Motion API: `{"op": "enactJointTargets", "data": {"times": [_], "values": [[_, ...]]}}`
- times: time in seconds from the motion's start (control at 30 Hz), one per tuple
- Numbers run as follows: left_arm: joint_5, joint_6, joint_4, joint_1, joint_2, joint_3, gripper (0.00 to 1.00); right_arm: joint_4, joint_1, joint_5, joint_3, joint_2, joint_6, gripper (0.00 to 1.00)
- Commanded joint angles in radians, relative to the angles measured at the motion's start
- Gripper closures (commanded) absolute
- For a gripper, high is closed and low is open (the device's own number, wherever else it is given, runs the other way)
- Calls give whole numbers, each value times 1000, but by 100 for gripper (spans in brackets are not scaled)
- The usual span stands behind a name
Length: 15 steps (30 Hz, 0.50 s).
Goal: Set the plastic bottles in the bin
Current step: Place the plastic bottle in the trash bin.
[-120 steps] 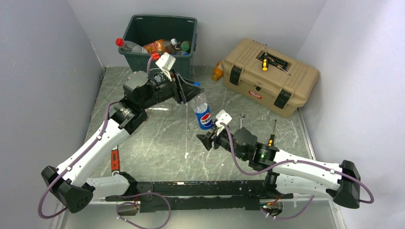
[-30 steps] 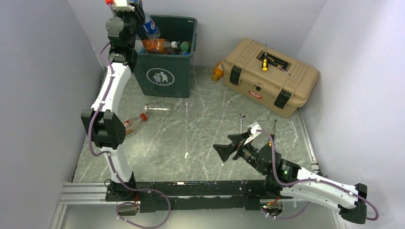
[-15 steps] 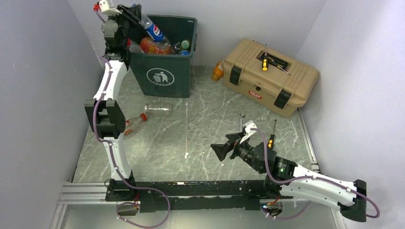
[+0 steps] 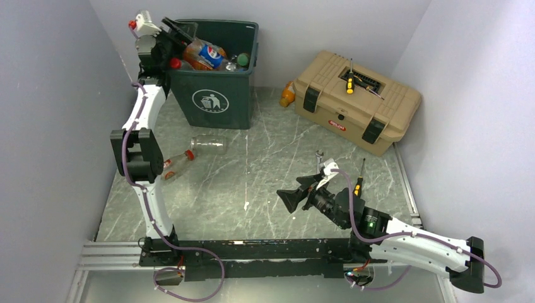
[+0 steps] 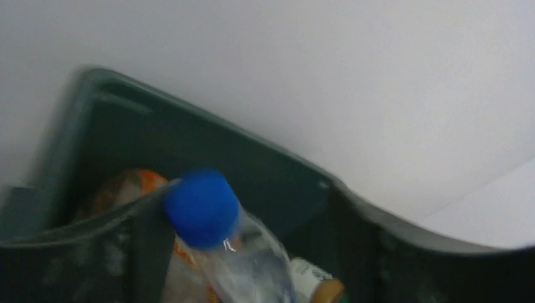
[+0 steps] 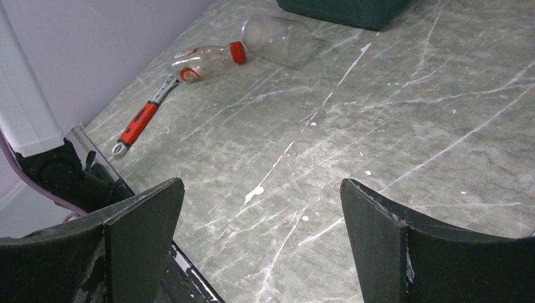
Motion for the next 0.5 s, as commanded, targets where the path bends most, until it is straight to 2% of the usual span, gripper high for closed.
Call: {"op": "enactJointTargets", "data": {"times": [0.0,0.47], "values": [[44,116,-134,-26,-81,-8,1,54,4,-21,38,10,13,0],[-101,432,-162,-26,-412,-30,1,72,4,-61,51,31,36,1]]}}
